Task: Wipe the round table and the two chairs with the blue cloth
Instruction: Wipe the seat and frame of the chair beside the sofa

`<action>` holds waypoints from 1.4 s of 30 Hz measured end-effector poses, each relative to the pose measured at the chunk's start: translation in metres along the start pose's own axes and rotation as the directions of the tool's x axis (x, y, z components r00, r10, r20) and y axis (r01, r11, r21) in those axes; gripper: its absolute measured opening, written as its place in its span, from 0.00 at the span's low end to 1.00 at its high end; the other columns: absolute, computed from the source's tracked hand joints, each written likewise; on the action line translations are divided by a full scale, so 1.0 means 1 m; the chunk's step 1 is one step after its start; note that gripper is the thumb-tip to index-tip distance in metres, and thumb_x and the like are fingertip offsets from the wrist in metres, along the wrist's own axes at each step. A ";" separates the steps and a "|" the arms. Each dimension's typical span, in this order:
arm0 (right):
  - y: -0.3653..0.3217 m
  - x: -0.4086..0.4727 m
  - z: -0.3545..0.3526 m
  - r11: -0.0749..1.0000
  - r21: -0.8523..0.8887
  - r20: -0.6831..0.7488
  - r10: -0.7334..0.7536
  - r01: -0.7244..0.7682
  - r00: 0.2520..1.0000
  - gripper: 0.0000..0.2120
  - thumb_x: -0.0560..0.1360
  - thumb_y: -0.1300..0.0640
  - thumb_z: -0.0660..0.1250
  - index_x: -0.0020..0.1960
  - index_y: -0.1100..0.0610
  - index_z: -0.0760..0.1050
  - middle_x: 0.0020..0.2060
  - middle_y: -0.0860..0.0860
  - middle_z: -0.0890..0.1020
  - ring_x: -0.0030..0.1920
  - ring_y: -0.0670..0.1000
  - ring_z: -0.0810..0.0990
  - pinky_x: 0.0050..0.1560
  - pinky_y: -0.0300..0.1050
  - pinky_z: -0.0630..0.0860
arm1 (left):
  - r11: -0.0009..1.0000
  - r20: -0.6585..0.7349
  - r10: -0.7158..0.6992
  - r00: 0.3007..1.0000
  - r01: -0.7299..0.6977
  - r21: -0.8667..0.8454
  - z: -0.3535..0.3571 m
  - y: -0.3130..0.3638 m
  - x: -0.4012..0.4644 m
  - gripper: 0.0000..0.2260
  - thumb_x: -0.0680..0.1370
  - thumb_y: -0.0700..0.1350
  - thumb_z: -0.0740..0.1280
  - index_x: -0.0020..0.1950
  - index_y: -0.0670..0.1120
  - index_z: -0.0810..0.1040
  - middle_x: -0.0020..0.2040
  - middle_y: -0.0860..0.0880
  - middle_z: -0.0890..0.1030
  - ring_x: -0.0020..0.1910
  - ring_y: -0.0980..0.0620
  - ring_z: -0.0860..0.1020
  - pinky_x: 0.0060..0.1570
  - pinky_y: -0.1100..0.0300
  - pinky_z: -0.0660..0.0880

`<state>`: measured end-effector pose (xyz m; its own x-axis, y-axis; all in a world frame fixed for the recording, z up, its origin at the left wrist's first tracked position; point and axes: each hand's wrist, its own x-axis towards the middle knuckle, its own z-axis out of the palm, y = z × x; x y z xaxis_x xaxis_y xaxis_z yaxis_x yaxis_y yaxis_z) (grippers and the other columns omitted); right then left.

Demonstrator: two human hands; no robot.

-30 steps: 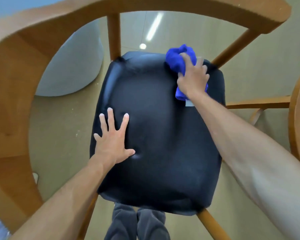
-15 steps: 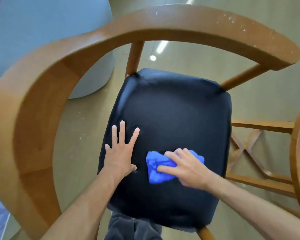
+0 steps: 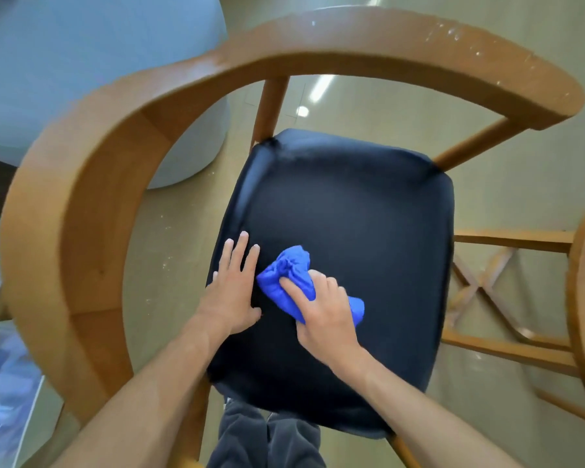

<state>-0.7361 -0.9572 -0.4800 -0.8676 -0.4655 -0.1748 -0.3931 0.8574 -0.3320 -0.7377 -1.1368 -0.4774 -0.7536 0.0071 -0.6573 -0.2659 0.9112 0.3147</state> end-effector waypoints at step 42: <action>0.129 -0.035 0.029 0.946 -0.090 -0.275 0.277 -0.312 0.920 0.23 0.76 0.49 0.55 0.70 0.55 0.67 0.72 0.59 0.63 0.73 0.60 0.60 0.70 0.58 0.58 | 0.543 0.146 0.693 0.706 -0.644 0.540 0.030 0.019 -0.017 0.29 0.61 0.53 0.75 0.61 0.57 0.74 0.44 0.45 0.78 0.31 0.48 0.73 0.21 0.62 0.70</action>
<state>-0.7480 -0.8366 -0.5441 -0.9915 -0.1303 0.0022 -0.1287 0.9760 -0.1759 -0.7117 -1.1070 -0.4805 -0.6286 0.6963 -0.3465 0.6652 0.7122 0.2242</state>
